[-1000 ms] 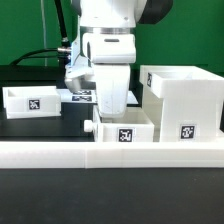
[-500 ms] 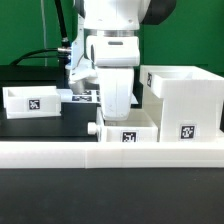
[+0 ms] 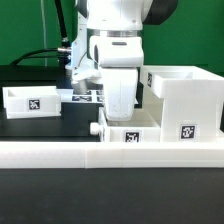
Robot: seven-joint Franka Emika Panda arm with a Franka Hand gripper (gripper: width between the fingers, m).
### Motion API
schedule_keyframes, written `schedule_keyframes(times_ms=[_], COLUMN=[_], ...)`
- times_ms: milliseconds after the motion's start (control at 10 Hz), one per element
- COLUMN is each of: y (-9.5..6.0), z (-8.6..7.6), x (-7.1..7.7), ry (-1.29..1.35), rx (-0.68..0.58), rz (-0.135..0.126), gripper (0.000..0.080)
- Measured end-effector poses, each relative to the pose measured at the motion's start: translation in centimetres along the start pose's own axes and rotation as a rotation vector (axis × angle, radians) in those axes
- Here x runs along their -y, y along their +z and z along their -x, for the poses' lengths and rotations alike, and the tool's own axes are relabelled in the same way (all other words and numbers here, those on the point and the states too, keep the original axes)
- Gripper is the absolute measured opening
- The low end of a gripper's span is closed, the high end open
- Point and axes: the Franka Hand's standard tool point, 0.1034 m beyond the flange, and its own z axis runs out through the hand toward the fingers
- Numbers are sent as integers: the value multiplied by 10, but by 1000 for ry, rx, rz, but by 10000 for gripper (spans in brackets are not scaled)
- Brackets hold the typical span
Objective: Assemble drawer
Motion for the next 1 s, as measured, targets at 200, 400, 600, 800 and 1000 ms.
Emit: schedule_keyframes(times_ms=[200, 400, 600, 800, 1000], y=[0, 0, 0, 0, 0], z=[0, -1, -4, -5, -5], x=[0, 1, 1, 0, 0], ry=[0, -10, -25, -27, -26], rx=[0, 5, 9, 9, 9], rz=[0, -12, -11, -12, -12], gripper=[41, 41, 41, 41, 41])
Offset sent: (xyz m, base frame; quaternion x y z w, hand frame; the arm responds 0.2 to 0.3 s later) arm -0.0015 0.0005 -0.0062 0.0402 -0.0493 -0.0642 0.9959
